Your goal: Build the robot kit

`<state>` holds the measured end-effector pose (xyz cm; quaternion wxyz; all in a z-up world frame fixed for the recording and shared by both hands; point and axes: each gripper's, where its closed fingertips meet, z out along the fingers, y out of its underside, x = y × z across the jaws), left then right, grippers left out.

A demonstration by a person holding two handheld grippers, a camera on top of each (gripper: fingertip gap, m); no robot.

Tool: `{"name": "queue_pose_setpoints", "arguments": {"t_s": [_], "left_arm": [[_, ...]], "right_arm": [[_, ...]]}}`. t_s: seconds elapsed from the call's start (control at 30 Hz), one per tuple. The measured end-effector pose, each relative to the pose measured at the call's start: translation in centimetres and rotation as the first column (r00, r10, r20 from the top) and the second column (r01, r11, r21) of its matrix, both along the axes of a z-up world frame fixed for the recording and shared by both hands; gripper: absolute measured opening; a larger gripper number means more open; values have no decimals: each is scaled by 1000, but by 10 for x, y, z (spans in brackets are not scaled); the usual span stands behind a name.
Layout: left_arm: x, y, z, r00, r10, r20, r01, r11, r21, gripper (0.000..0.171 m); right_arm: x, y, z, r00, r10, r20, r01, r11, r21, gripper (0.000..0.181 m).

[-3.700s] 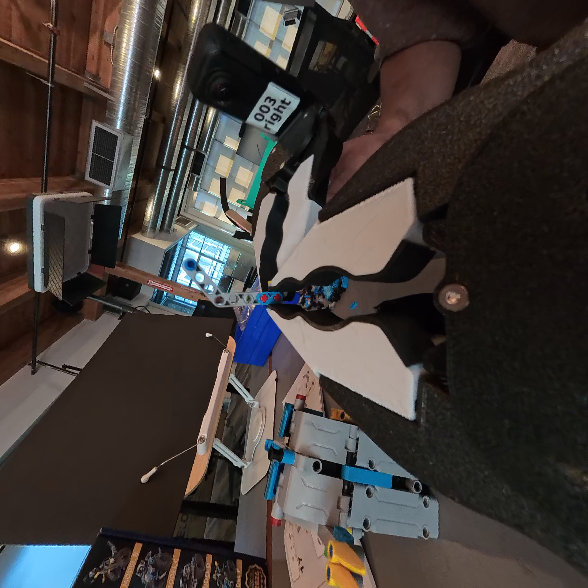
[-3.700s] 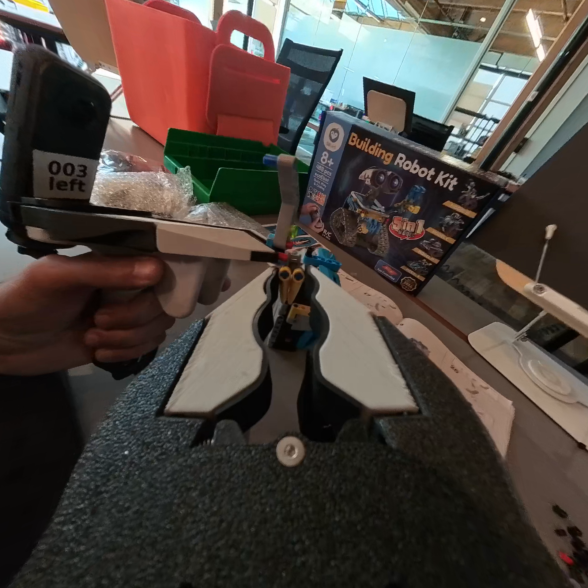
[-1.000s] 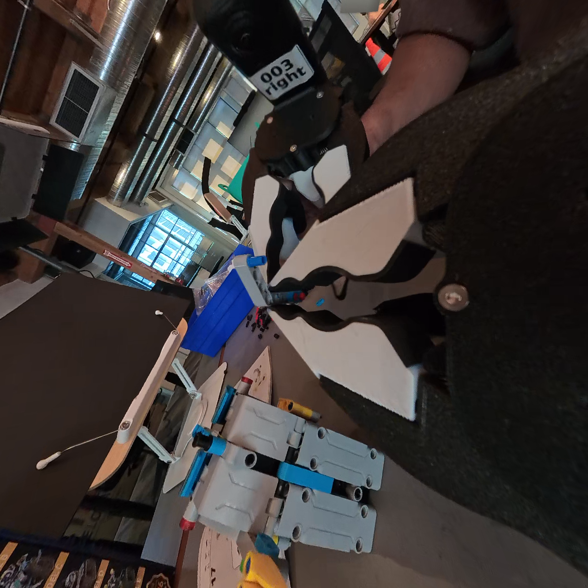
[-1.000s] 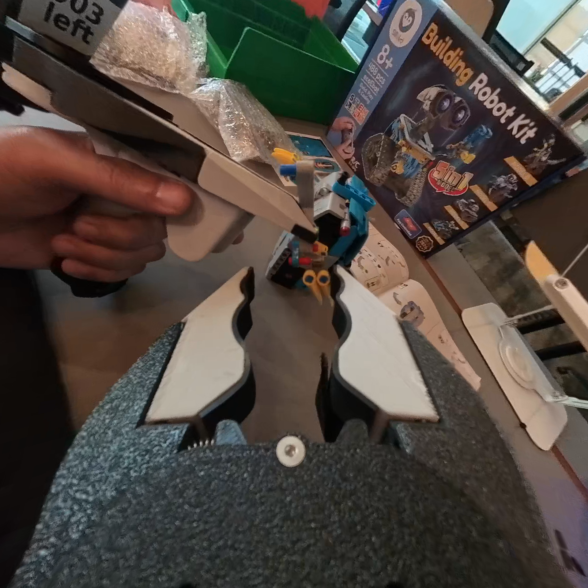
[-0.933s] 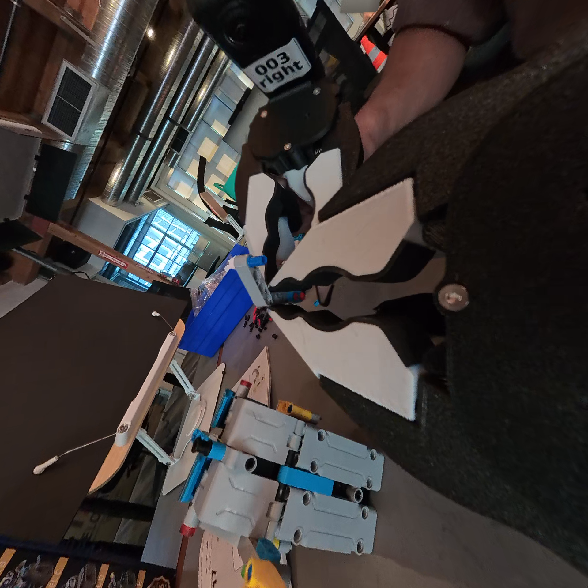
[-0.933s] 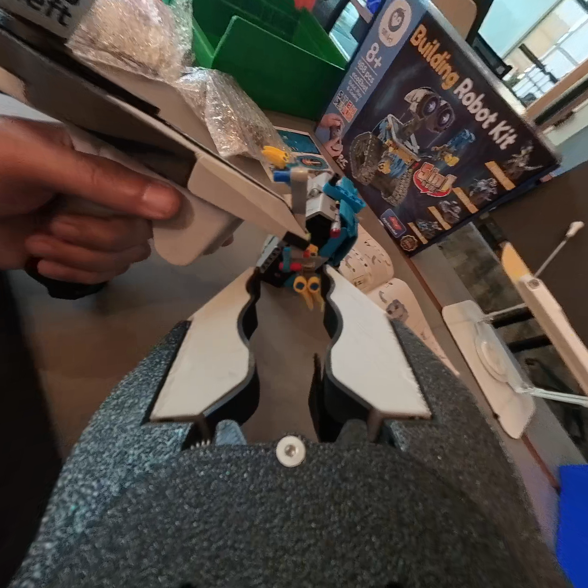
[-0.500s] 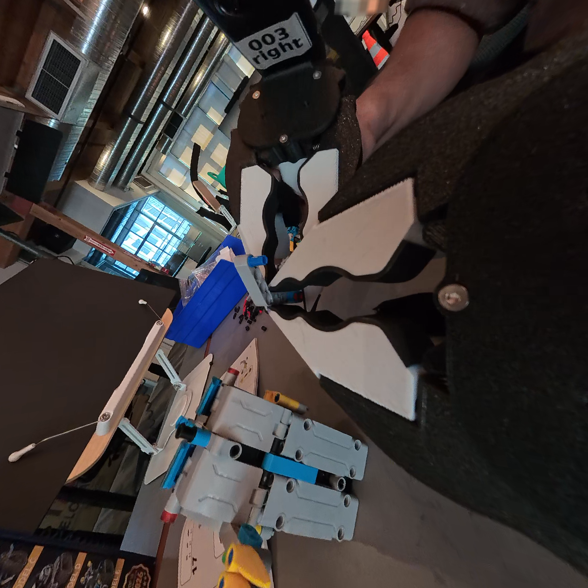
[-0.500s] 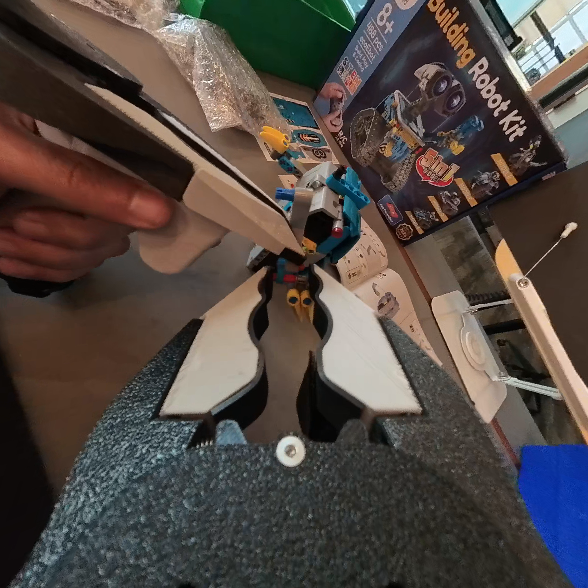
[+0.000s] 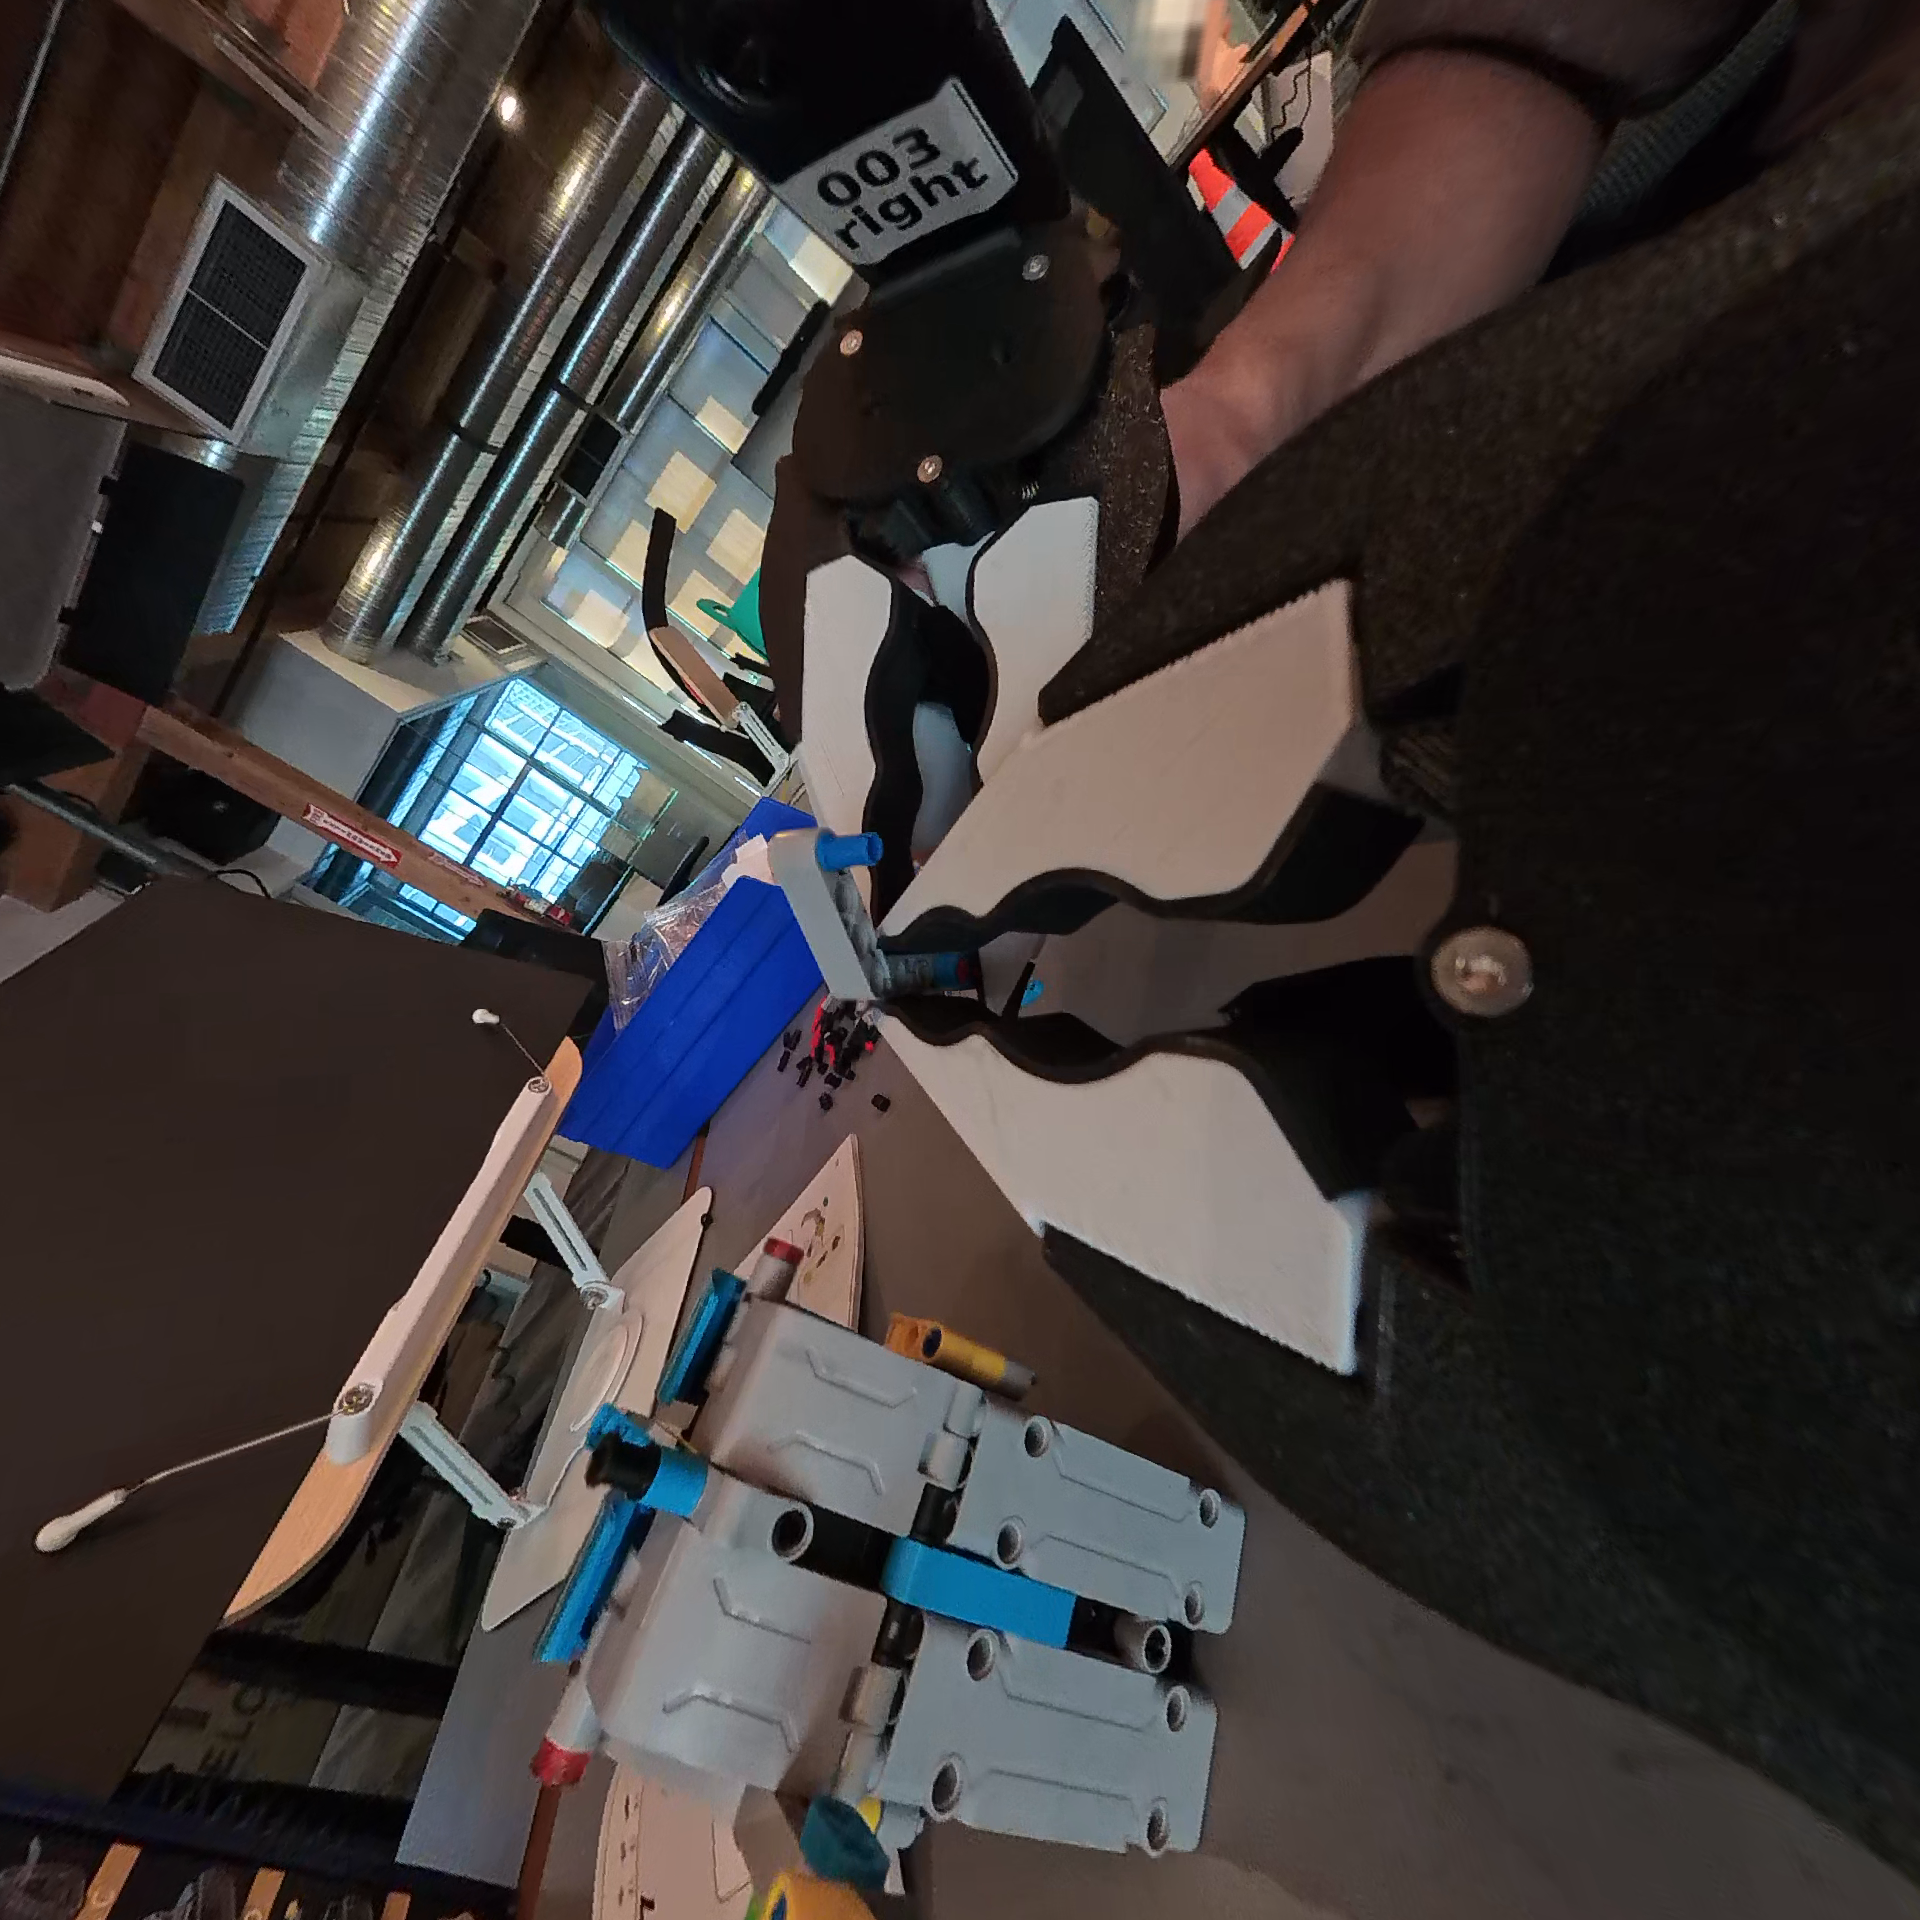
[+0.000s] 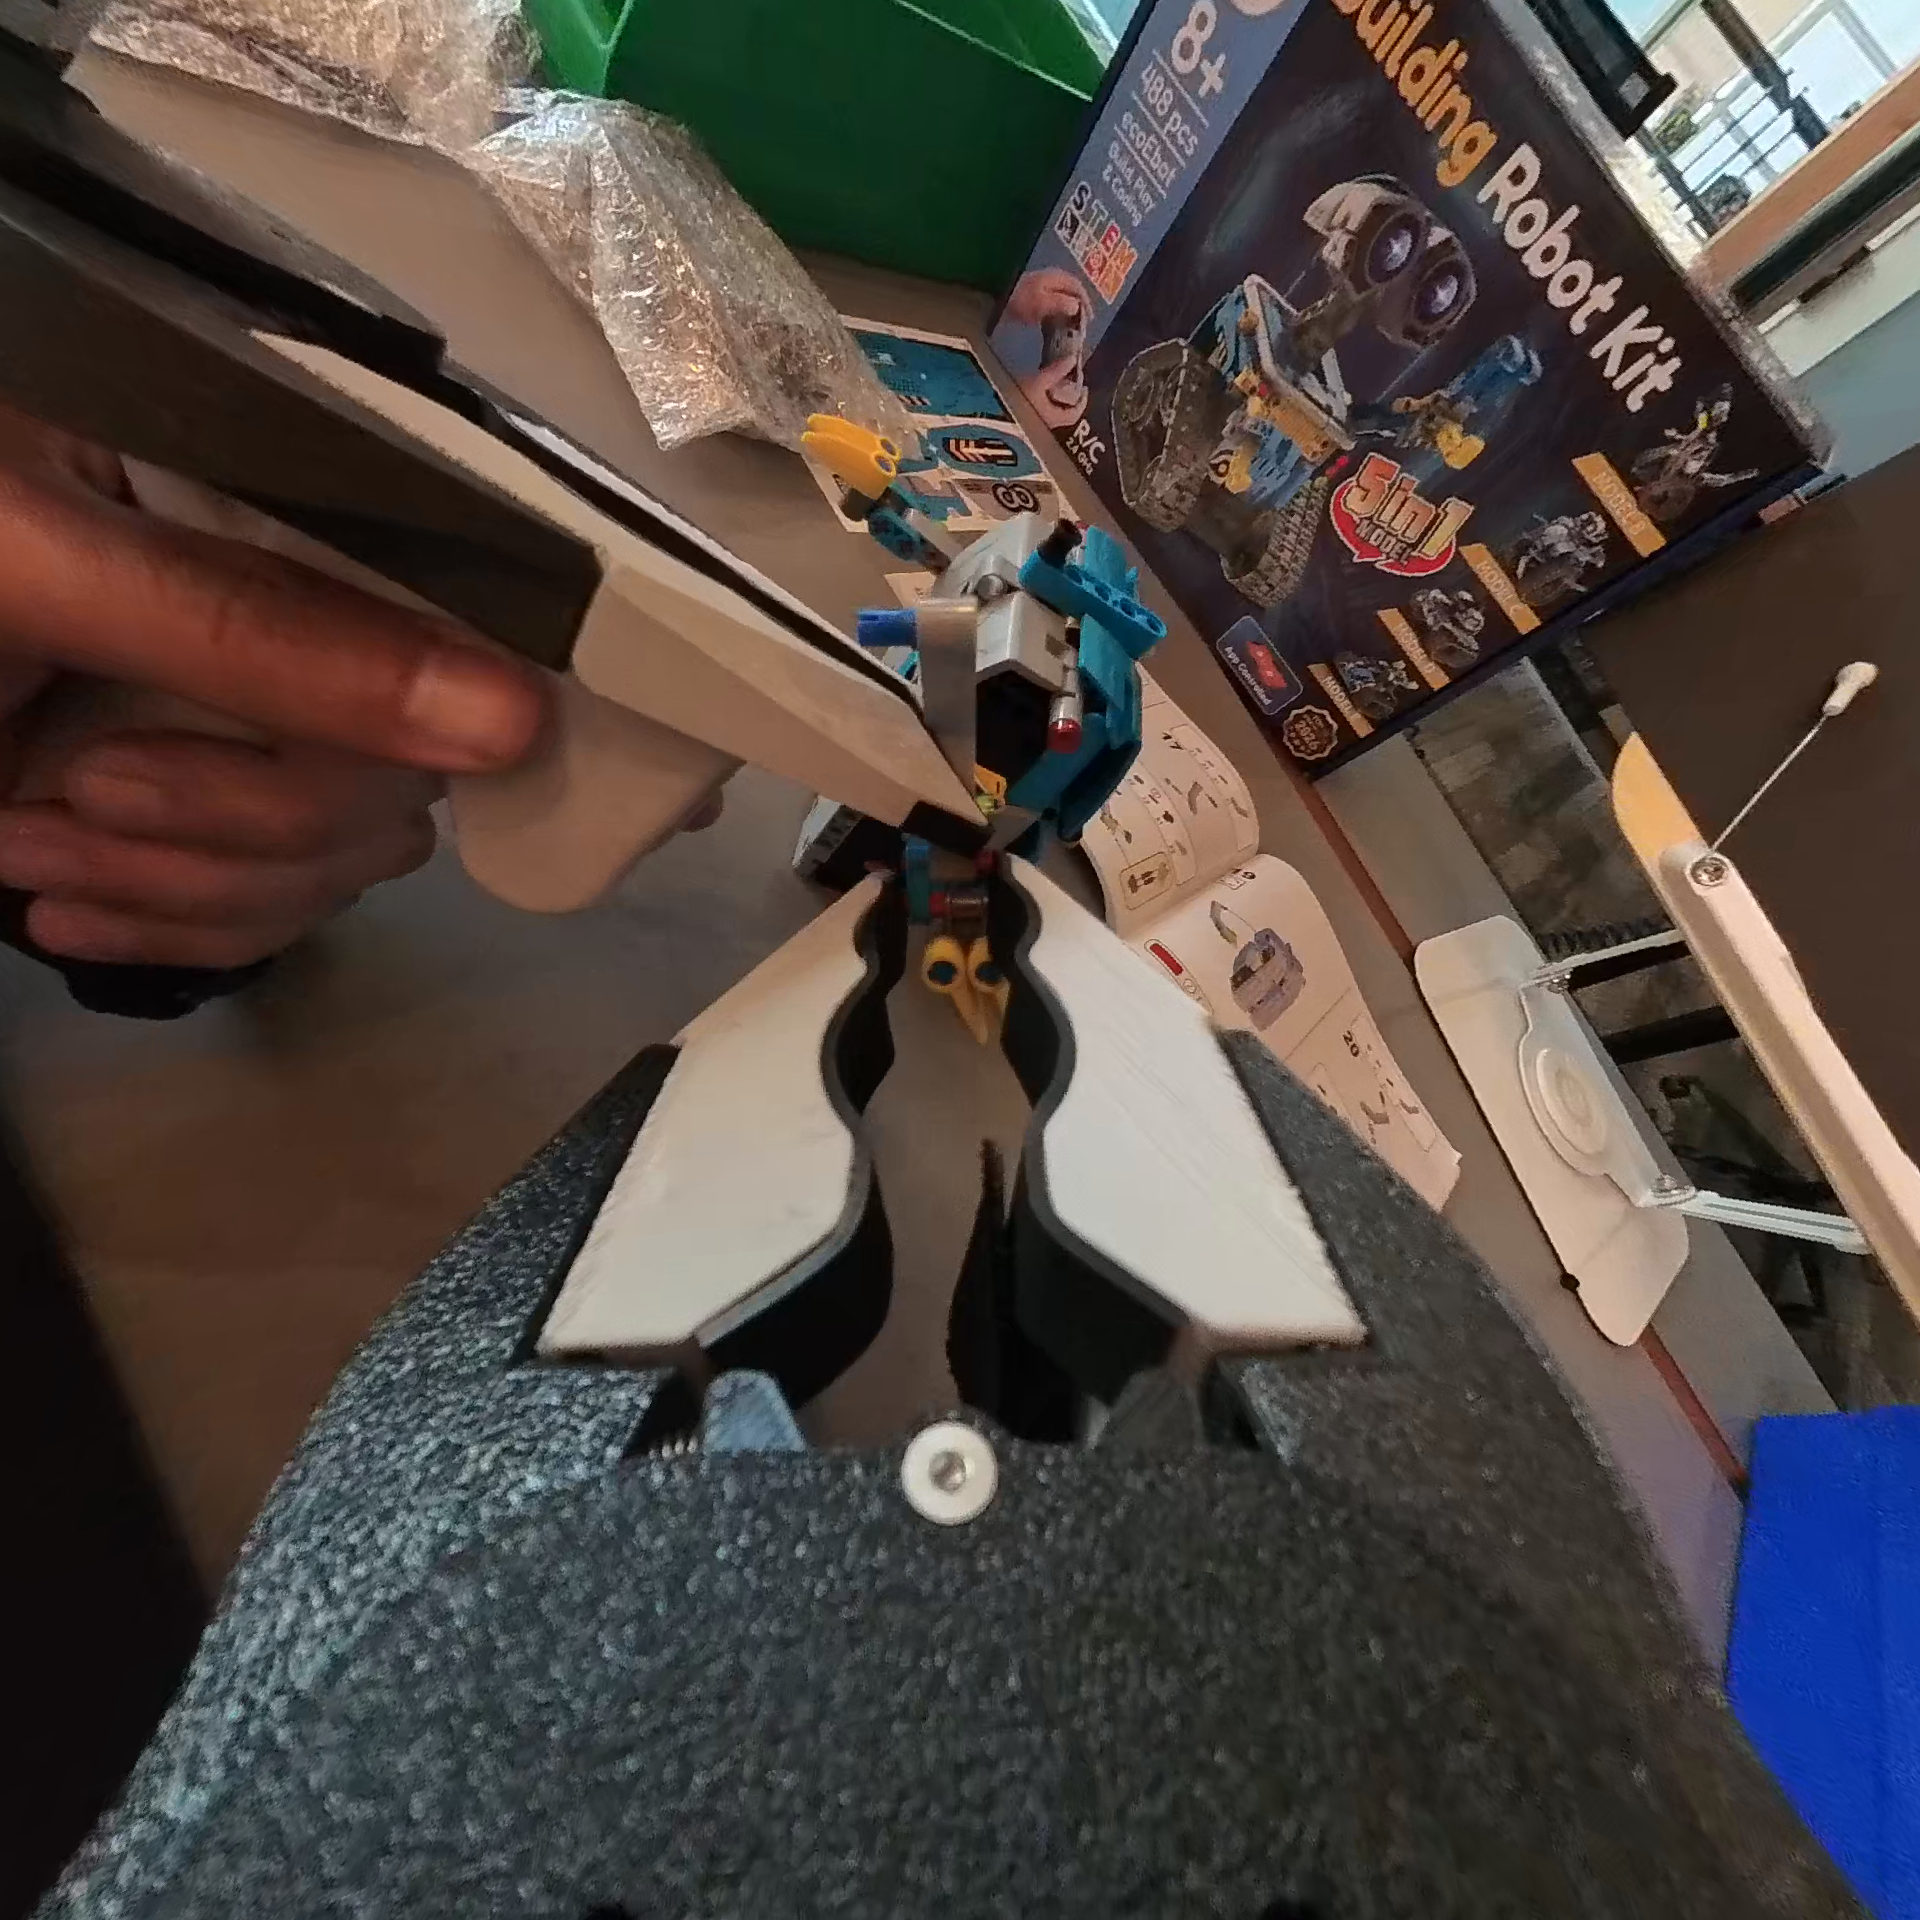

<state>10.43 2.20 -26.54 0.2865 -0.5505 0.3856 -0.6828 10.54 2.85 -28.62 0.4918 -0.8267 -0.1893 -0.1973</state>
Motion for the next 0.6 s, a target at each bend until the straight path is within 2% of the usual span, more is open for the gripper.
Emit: {"name": "queue_pose_setpoints", "arguments": {"t_s": [0.23,0.33,0.5,0.6], "left_arm": [[1,0,-2,1000,-2,-10,2,1000,-8,7],[0,3,0,1000,16,-6,-16,1000,11,7],[0,4,-5,999,28,-29,-28,999,21,7],[-1,2,-5,999,27,-30,-26,999,41,7]], "right_arm": [[0,-1,-3,995,6,-100,-9,999,-32,15],[-1,2,0,992,16,-125,-15,1000,4,16],[-2,4,-8,987,-5,-163,-3,999,-50,17],[-1,1,-8,999,-6,-51,3,998,-63,17]]}}
